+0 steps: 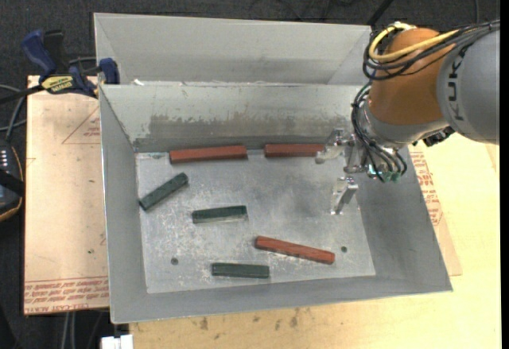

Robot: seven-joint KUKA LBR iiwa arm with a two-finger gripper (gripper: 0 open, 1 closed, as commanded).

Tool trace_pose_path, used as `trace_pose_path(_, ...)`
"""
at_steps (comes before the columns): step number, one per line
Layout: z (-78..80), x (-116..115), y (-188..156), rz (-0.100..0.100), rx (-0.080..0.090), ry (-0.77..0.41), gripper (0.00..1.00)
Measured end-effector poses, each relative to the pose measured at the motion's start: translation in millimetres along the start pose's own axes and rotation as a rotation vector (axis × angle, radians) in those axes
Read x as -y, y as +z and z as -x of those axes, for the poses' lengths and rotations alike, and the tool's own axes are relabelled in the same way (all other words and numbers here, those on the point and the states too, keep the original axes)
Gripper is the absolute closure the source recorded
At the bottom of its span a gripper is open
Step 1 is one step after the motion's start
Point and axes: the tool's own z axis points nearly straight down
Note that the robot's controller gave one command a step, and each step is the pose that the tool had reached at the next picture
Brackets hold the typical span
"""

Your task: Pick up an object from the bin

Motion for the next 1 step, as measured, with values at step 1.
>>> trace_pose_path(1, 2.0, -0.2, -4.3, -0.001, 0.008, -0.002, 0.00)
